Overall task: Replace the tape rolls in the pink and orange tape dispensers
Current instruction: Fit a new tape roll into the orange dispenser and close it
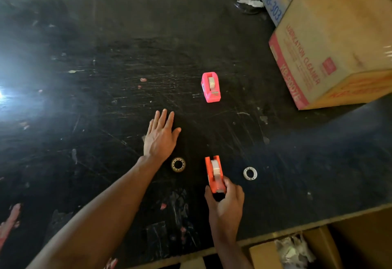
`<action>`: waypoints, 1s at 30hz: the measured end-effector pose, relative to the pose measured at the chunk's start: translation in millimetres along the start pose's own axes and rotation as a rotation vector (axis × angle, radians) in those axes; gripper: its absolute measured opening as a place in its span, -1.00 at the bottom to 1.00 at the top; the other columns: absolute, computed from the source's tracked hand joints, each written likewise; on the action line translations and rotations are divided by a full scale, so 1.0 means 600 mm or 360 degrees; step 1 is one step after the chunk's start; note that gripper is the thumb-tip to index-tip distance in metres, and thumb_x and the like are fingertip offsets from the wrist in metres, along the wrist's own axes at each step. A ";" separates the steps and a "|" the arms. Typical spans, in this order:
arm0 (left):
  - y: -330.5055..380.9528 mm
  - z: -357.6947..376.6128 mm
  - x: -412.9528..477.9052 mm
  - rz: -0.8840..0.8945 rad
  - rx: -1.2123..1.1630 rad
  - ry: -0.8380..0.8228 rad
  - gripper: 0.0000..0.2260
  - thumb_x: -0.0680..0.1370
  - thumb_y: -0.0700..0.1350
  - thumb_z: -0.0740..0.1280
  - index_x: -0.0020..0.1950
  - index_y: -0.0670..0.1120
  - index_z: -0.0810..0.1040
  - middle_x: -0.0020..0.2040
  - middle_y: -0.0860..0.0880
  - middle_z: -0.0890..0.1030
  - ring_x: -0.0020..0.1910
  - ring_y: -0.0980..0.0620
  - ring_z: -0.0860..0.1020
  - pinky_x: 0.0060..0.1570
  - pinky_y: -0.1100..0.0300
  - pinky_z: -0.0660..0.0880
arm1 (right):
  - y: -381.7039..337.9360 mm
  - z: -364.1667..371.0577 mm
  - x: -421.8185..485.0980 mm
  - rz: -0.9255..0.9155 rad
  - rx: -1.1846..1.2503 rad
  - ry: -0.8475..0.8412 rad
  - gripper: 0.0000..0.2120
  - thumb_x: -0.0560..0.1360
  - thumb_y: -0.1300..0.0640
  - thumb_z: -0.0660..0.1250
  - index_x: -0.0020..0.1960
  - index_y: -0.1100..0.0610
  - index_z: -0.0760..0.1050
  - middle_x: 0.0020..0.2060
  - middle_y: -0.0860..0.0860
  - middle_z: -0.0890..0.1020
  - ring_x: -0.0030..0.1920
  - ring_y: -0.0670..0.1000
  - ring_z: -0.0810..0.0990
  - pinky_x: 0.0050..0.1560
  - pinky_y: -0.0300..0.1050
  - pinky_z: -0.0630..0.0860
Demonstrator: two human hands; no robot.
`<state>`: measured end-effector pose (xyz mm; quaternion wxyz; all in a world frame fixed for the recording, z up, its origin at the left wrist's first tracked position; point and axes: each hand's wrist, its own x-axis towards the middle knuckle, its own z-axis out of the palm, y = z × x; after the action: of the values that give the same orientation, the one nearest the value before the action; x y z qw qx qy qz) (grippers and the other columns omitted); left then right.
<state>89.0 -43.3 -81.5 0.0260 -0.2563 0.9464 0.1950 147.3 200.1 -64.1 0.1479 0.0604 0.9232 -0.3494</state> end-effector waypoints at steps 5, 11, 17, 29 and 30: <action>-0.014 0.010 0.019 0.0042 0.0196 0.0028 -0.33 0.69 0.26 0.02 0.69 -0.07 0.00 0.70 -0.15 0.00 0.69 -0.14 -0.06 0.63 -0.07 -0.02 | -0.038 0.012 0.032 -0.0080 0.0089 0.0103 -0.44 0.42 -0.03 0.57 0.36 0.06 0.51 0.09 -0.12 0.44 0.03 -0.14 0.47 -0.09 -0.38 0.37; -0.016 0.016 0.020 0.0040 0.0181 0.0054 -0.33 0.69 0.26 0.01 0.70 -0.06 -0.02 0.71 -0.13 -0.02 0.69 -0.10 -0.10 0.61 0.00 -0.10 | -0.142 0.049 0.155 -0.0327 0.0136 0.0186 -0.48 0.43 -0.01 0.57 0.32 0.10 0.53 0.11 -0.04 0.54 0.12 -0.09 0.52 -0.01 -0.40 0.37; -0.018 0.017 0.025 0.0034 0.0156 0.0031 -0.32 0.68 0.28 0.00 0.70 -0.03 -0.06 0.71 -0.10 -0.09 0.68 -0.06 -0.16 0.63 0.02 -0.14 | -0.228 0.089 0.271 -0.0536 0.0116 0.0223 -0.62 0.44 0.02 0.56 0.19 0.07 0.57 0.06 -0.01 0.58 0.11 -0.07 0.51 0.06 -0.25 0.45; -0.018 0.020 0.027 0.0019 0.0142 0.0058 -0.31 0.65 0.29 0.00 0.70 -0.04 0.02 0.71 -0.10 -0.03 0.68 -0.05 -0.13 0.63 0.02 -0.12 | -0.256 0.141 0.315 -0.0623 0.0027 0.0290 -0.52 0.43 -0.08 0.56 0.24 0.13 0.59 0.18 0.04 0.63 0.22 0.01 0.55 0.17 -0.22 0.46; -0.018 0.019 0.027 0.0017 0.0136 0.0057 -0.31 0.65 0.28 0.01 0.70 -0.04 0.02 0.71 -0.10 -0.03 0.68 -0.05 -0.13 0.63 0.02 -0.12 | -0.257 0.142 0.315 -0.0626 0.0024 0.0302 -0.50 0.42 -0.08 0.56 0.25 0.14 0.58 0.18 0.05 0.63 0.21 0.02 0.55 0.17 -0.21 0.47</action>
<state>79.7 -55.2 -98.6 0.0189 -0.2535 0.9554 0.1500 -45.3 29.9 -87.6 -0.0111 -0.0872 0.9244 -0.3711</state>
